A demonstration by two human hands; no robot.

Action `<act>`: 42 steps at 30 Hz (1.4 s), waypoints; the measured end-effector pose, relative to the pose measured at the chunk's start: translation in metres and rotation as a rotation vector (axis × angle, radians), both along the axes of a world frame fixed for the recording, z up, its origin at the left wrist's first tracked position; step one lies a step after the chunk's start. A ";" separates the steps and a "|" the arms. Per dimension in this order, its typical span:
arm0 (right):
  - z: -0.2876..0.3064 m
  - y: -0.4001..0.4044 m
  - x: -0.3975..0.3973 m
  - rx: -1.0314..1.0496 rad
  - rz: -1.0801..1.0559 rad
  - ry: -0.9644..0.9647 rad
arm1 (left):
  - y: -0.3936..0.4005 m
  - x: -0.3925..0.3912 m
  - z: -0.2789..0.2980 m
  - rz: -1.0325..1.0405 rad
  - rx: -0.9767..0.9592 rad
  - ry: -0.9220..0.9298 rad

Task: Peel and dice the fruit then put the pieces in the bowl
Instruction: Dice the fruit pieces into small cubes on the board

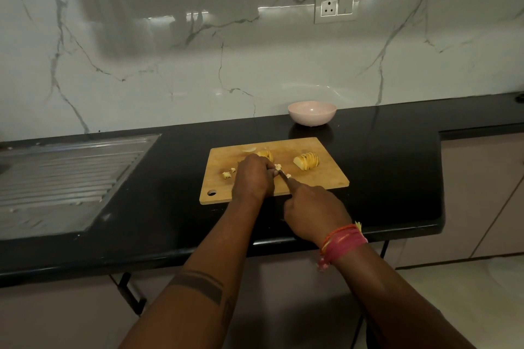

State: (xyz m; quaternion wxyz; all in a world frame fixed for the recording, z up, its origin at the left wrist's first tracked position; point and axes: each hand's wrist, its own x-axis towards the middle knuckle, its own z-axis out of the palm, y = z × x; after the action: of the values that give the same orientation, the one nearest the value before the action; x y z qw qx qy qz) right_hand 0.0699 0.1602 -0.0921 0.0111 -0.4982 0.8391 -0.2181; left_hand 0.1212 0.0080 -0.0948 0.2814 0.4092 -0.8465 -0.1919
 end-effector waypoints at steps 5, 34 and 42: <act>0.003 0.007 -0.003 -0.094 -0.003 -0.061 | 0.000 0.008 -0.004 -0.036 -0.013 -0.011; 0.013 -0.022 -0.002 0.023 0.044 -0.042 | -0.003 0.004 -0.003 0.029 0.028 0.020; 0.011 0.006 -0.014 -0.017 0.051 -0.084 | 0.000 -0.002 -0.004 0.115 0.064 0.062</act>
State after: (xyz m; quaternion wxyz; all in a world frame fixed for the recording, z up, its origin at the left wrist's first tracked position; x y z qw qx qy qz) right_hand 0.0559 0.1662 -0.0808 0.0479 -0.5099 0.8230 -0.2456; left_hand 0.1191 0.0079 -0.0987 0.3046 0.4599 -0.8059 -0.2150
